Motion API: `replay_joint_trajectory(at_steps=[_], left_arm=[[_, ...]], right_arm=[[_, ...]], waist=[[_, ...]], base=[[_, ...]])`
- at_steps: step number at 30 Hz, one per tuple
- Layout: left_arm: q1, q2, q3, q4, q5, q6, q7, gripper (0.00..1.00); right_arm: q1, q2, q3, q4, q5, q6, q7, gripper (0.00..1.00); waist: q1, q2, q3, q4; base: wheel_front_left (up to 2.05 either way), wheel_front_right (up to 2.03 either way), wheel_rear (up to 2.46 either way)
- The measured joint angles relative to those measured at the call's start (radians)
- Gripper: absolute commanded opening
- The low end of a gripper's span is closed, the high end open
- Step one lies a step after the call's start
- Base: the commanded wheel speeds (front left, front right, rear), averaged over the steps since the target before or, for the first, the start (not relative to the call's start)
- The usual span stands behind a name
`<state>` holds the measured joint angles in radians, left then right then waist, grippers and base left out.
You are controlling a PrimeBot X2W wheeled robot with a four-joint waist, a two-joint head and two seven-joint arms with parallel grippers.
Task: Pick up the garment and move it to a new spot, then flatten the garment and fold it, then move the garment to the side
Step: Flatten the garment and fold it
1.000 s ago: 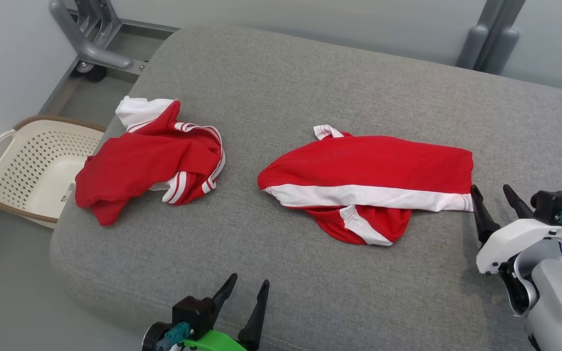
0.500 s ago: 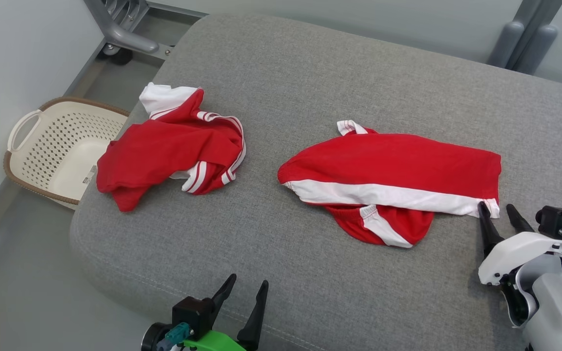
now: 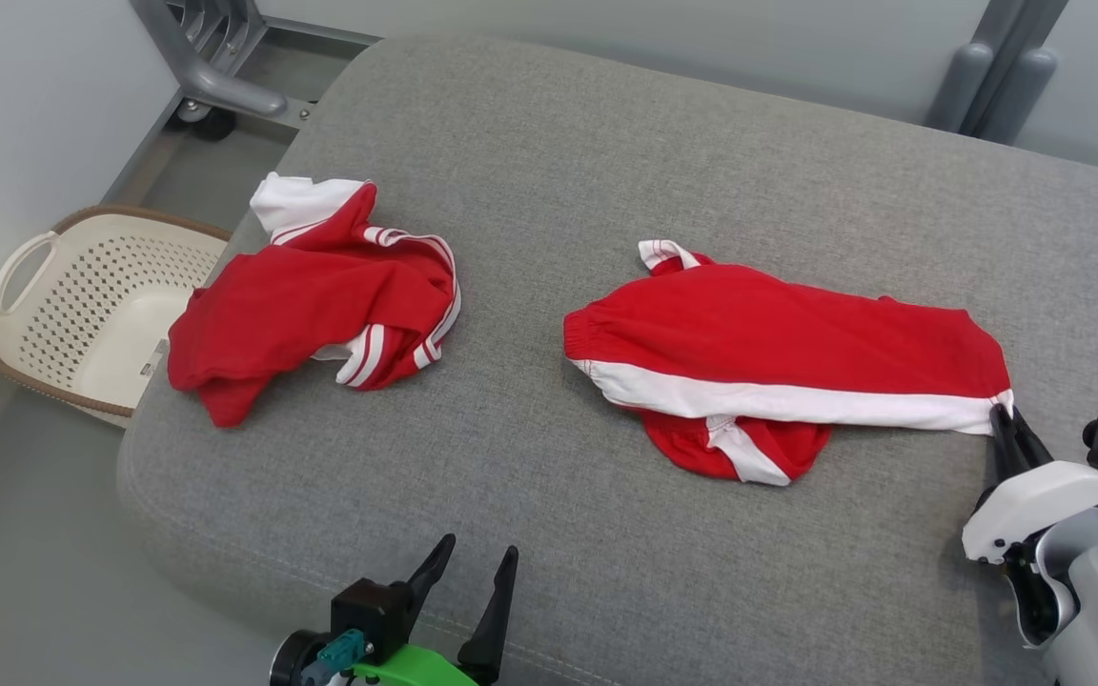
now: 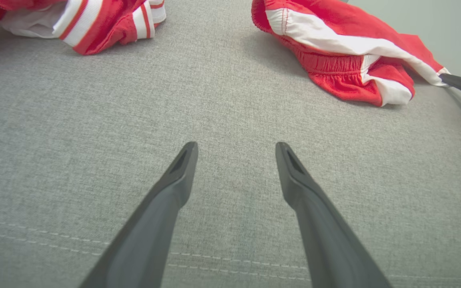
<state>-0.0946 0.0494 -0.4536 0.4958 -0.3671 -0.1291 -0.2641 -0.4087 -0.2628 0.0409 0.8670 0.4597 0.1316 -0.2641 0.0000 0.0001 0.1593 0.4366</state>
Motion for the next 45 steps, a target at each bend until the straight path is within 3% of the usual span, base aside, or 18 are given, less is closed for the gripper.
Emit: replay_joint_trajectory(at_steps=[15, 16, 17, 18, 23, 30, 45], left_arm=[[0.003, 0.000, 0.002, 0.002, -0.011, 0.000, 0.000, 1.00], [0.004, 0.000, 0.002, 0.002, -0.012, 0.000, 0.000, 1.00], [0.004, 0.000, 0.003, 0.002, -0.013, 0.000, 0.000, 1.00], [0.004, 0.000, 0.006, 0.002, -0.014, 0.000, 0.000, 1.00], [0.004, 0.000, 0.033, -0.001, -0.013, 0.000, 0.000, 1.00], [-0.019, 0.000, 0.109, -0.009, 0.006, 0.000, 0.000, 1.00], [-0.223, 0.047, 0.202, 0.098, 0.005, 0.000, 0.000, 1.00]], right_arm=[[0.109, -0.004, -0.051, -0.029, -0.034, 0.000, 0.000, 0.00], [0.111, -0.004, -0.057, -0.031, -0.040, 0.000, 0.000, 0.20], [0.112, -0.004, -0.067, -0.036, -0.044, 0.000, 0.000, 0.93], [0.112, -0.005, -0.076, -0.041, -0.051, 0.000, 0.000, 1.00], [0.115, 0.002, -0.119, -0.093, -0.122, 0.000, 0.000, 1.00], [0.152, 0.062, -0.123, -0.227, -0.179, 0.000, 0.001, 1.00], [0.172, 0.085, -0.055, -0.319, -0.177, 0.000, 0.002, 1.00]], waist=[[0.0000, 0.0000, -0.050, -0.086], [0.0000, 0.0000, -0.053, -0.093], [0.0000, 0.0000, -0.056, -0.100], [0.0000, 0.0000, -0.059, -0.107], [-0.0001, 0.0000, -0.078, -0.154], [0.0000, 0.0000, -0.091, -0.232], [0.0000, 0.0000, -0.047, -0.442]], base=[[0.00, 0.00, 0.00], [0.00, 0.00, 0.00], [0.00, 0.00, 0.00], [0.00, 0.00, 0.00], [0.00, 0.00, 0.00], [0.00, 0.00, 0.00], [0.00, 0.00, 0.00]])
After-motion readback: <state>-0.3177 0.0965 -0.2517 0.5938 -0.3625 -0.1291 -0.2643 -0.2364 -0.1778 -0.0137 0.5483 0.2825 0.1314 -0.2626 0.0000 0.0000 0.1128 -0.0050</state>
